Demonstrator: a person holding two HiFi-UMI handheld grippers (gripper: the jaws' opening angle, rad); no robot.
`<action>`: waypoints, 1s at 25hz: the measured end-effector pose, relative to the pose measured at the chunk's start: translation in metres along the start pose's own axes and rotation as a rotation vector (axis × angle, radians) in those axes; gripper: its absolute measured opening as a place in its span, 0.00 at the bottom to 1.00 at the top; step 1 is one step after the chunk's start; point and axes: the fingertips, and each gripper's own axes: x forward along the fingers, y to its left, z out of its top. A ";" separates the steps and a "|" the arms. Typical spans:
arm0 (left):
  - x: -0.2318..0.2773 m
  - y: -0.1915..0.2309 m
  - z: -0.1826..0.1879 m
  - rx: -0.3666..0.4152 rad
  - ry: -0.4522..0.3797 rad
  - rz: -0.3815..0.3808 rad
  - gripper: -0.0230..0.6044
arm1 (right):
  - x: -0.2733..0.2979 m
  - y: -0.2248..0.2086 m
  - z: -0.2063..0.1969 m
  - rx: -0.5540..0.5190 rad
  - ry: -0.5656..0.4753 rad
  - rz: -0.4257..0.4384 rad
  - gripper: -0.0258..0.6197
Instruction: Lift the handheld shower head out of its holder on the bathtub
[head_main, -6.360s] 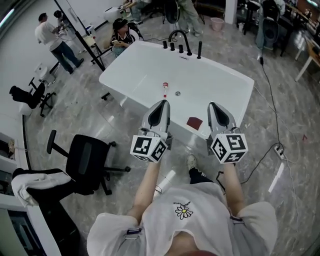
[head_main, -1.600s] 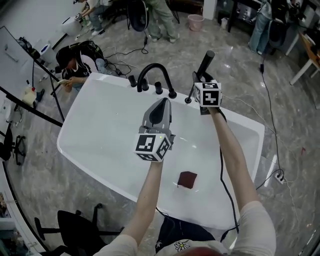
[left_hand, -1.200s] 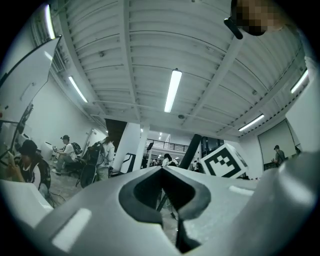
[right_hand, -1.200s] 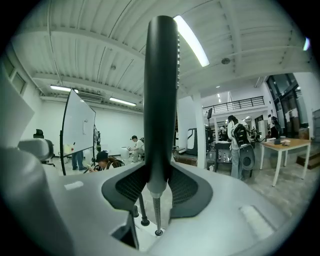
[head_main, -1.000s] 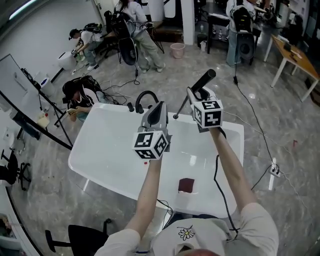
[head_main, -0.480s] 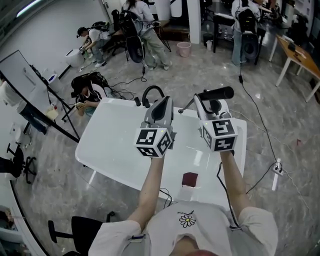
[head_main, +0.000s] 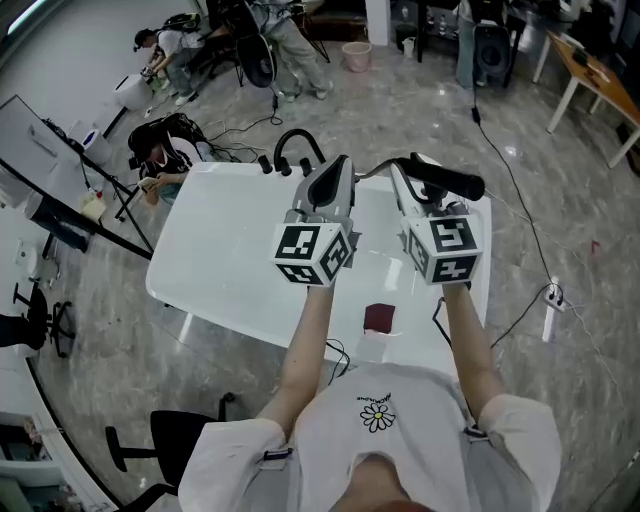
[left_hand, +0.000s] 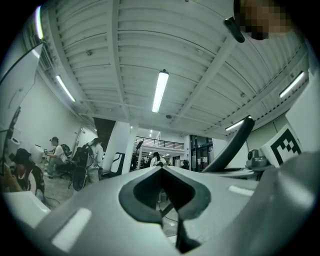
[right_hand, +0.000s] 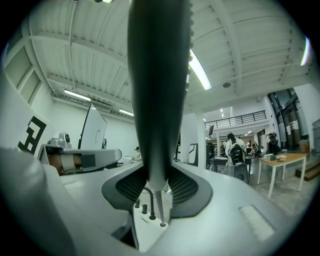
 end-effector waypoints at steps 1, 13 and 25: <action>-0.001 0.000 -0.003 -0.001 0.007 0.001 0.04 | -0.001 0.000 -0.002 0.004 0.002 -0.002 0.28; -0.006 0.000 -0.006 0.005 0.024 0.015 0.04 | 0.000 0.003 0.000 0.004 0.000 0.000 0.28; -0.011 0.004 -0.007 0.017 0.034 0.024 0.04 | 0.002 0.006 -0.001 0.014 -0.008 0.005 0.28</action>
